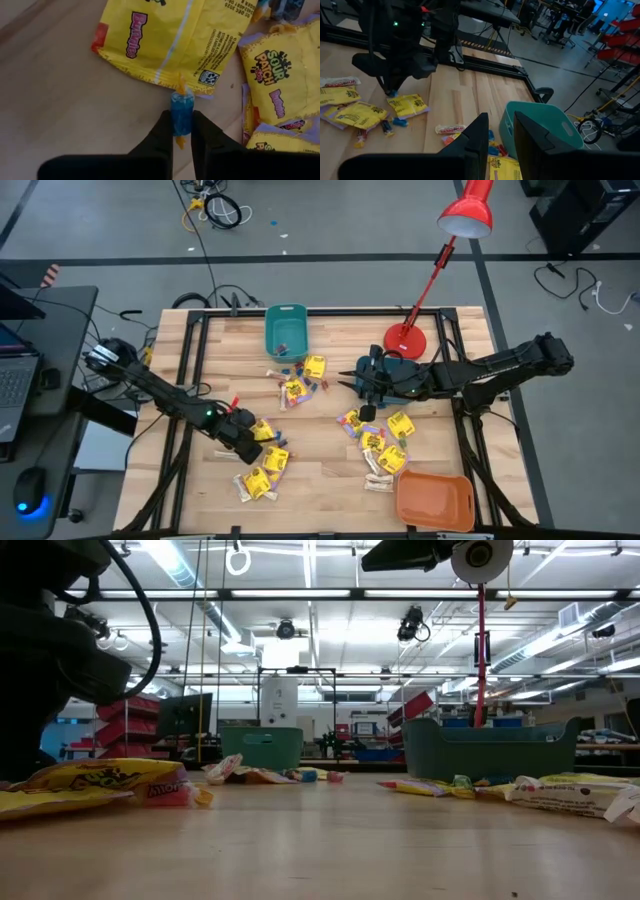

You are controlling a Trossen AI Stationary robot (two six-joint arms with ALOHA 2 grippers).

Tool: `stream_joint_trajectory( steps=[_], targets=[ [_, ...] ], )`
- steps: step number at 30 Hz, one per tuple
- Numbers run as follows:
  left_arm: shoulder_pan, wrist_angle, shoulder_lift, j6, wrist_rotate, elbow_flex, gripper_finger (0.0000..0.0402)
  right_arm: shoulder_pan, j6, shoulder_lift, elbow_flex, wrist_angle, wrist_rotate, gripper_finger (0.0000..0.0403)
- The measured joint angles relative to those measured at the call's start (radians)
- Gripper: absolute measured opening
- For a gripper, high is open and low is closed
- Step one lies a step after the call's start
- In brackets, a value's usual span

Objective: Sort candy
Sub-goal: Put the blue candy into the green bin

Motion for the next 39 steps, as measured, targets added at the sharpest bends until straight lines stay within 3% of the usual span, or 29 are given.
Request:
stream_joint_trajectory(
  steps=[8, 17, 23, 30, 35, 39],
  targets=[
    [-0.002, -0.157, 0.006, 0.064, 0.032, 0.103, 0.0036, 0.0, 0.0, 0.0, 0.0, 0.0, 0.0, 0.0077],
    [-0.002, -0.514, 0.004, 0.169, -0.013, 0.3, 0.0036, 0.0, 0.0, 0.0, 0.0, -0.003, 0.0, 0.0077],
    [0.002, -0.7, 0.003, 0.262, -0.161, 0.469, 0.0036, 0.0, 0.0, 0.0, 0.0, -0.003, 0.0, 0.0077],
    [0.007, -0.859, 0.003, 0.332, -0.415, 0.618, 0.0036, 0.0, 0.0, 0.0, 0.0, -0.006, 0.0, 0.0077],
    [0.054, -0.863, 0.003, 0.485, -0.594, 0.664, 0.0036, 0.0, -0.002, 0.0, 0.0, -0.006, 0.0, 0.0077],
    [0.15, -0.816, 0.002, 0.685, -0.618, 0.684, 0.0035, 0.0, -0.003, 0.0, 0.0, -0.007, 0.0, 0.0077]
  ],
)
